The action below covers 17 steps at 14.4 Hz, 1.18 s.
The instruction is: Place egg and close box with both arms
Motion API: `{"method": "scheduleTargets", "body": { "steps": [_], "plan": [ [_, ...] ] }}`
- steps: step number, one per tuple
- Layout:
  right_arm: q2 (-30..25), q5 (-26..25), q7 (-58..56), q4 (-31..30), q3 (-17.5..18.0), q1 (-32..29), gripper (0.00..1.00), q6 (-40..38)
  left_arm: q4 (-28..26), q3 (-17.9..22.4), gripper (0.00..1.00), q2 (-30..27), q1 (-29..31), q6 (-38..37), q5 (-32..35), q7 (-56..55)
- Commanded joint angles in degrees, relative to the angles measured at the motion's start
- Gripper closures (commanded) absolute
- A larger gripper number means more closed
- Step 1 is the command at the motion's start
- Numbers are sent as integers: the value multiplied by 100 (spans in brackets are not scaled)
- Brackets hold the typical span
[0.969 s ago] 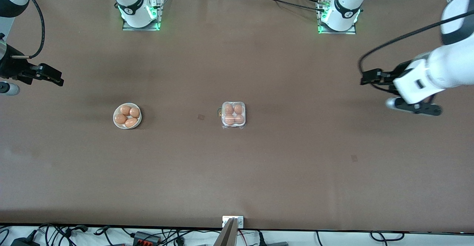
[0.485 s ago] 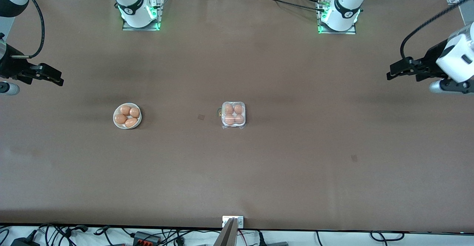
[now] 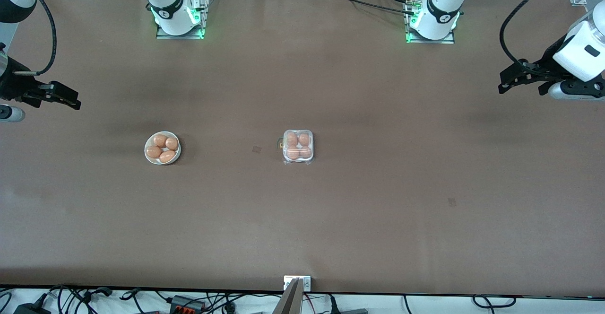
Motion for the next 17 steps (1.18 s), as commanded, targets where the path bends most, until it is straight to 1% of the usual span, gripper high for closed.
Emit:
{"method": "scheduleTargets", "body": {
  "steps": [1, 3, 4, 7, 12, 17],
  "plan": [
    [-47, -69, -48, -14, 198, -149, 0, -56, -208, 97, 0, -200, -169, 69, 153, 48],
    [-56, -52, -48, -14, 224, -271, 0, -65, -182, 45, 0, -174, -126, 17, 162, 39],
    [-64, -43, -48, -14, 320, -368, 0, -56, -130, 18, 0, -130, -125, -149, 171, 21],
    [-100, -43, -48, -14, 347, -352, 0, -65, -120, 0, 0, -130, -125, -194, 171, 12],
    [-91, -43, -39, -23, 347, -334, 0, -56, 64, -26, 0, -33, -134, -326, 162, 4],
    [-117, -43, -13, -23, 347, -334, 0, -108, 73, -26, 0, -33, -143, -335, 162, 21]
  ]
}}
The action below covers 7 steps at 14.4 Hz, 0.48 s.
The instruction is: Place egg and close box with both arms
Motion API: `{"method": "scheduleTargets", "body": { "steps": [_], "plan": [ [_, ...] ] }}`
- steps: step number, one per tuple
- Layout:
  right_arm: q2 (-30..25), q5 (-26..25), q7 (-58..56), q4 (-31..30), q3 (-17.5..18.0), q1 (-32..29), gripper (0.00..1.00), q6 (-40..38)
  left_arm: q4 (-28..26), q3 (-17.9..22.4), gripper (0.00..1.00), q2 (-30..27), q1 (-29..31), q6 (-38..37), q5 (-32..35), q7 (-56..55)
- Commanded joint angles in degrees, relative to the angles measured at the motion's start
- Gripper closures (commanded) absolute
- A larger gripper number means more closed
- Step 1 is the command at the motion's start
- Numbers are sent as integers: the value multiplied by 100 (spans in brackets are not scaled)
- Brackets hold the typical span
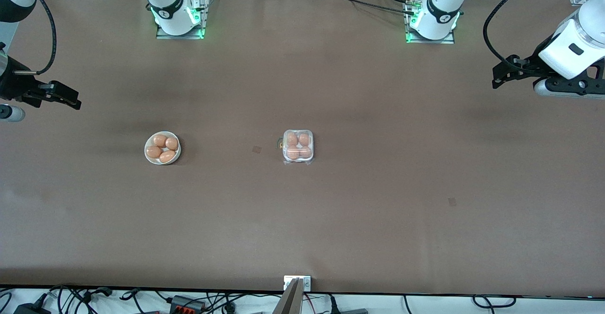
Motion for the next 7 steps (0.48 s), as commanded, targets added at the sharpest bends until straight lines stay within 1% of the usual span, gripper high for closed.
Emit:
{"method": "scheduleTargets", "body": {
  "steps": [1, 7],
  "plan": [
    [-96, -43, -4, -25, 101, -101, 0, -103, 82, 12, 0, -19, -50, -107, 102, 21],
    [-122, -43, 5, -34, 110, -101, 0, -130, 82, 12, 0, -19, -50, -151, 102, 38]
  ]
}}
